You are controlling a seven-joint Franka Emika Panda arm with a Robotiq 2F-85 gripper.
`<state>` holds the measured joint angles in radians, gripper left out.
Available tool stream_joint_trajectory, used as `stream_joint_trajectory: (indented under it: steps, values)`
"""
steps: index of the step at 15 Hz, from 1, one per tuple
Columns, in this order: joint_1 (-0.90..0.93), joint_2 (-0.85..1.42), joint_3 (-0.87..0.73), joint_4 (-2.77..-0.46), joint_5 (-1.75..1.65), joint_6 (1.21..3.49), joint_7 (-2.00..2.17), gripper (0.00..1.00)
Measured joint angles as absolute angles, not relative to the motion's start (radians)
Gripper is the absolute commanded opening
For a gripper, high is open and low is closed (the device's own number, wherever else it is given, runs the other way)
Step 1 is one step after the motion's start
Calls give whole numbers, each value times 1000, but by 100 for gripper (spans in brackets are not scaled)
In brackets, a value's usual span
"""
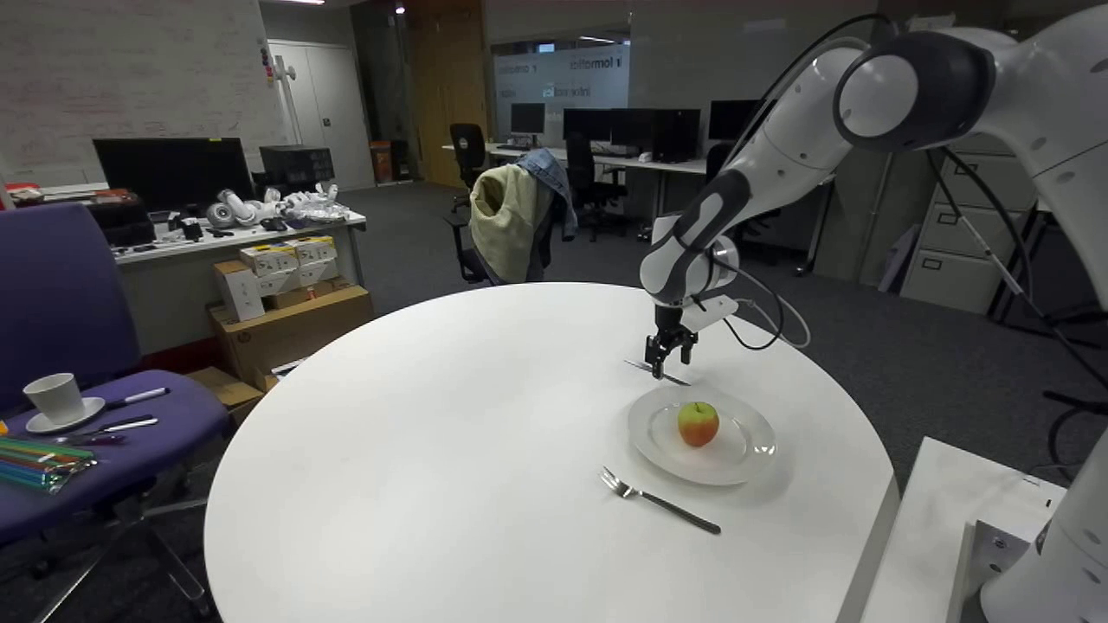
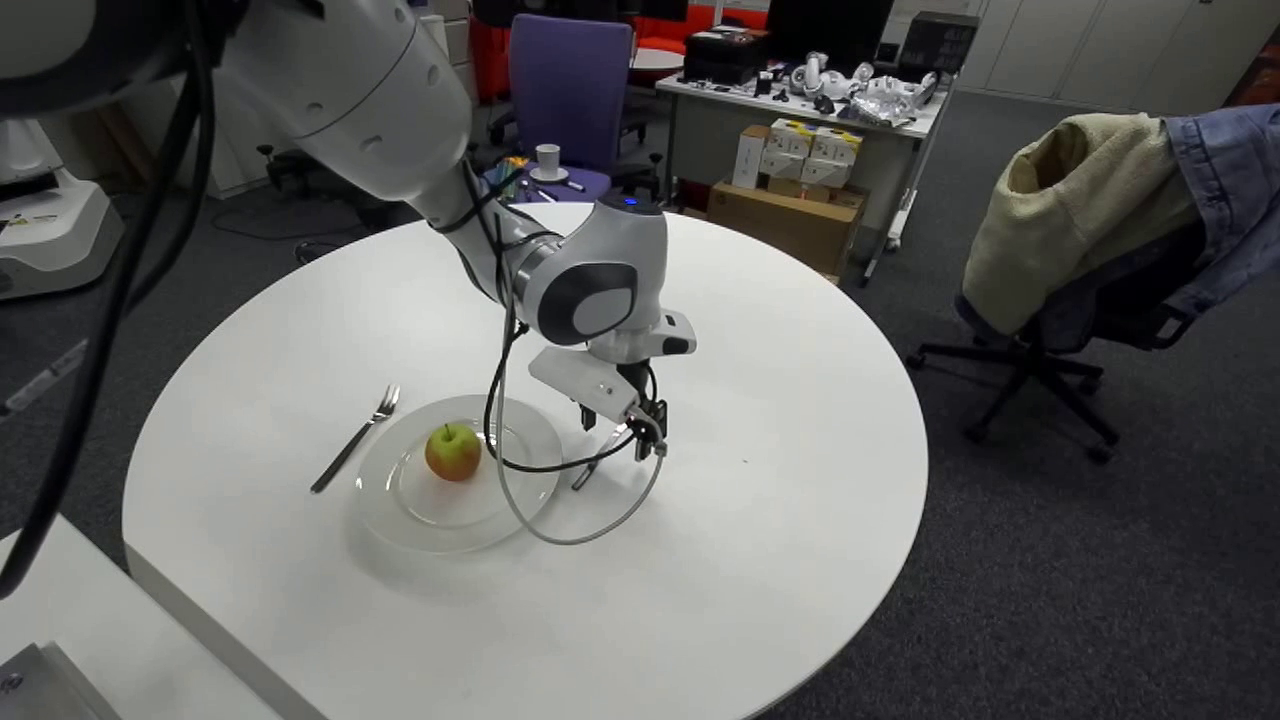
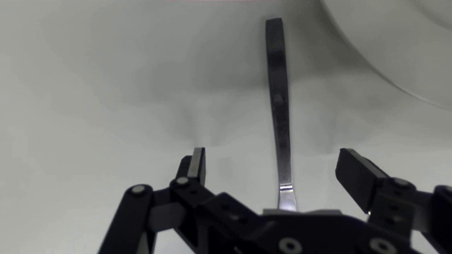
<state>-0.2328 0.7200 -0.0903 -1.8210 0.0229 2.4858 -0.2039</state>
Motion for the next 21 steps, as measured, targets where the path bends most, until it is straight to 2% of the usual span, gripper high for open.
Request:
stream_joint_trajectory:
  steps: [2,3,5,13,14,21]
  values:
    - [-232,726,-87,-1821,23,2491,-204,100]
    - [-232,728,-85,-1821,23,2491,-204,75]
    - [-232,730,-82,-1821,23,2491,-204,67]
    - [-232,726,-80,-1807,25,2491,-204,5]
    - [-232,726,-80,-1807,25,2491,-204,0]
    - [-233,726,-80,-1806,25,2491,-204,2]
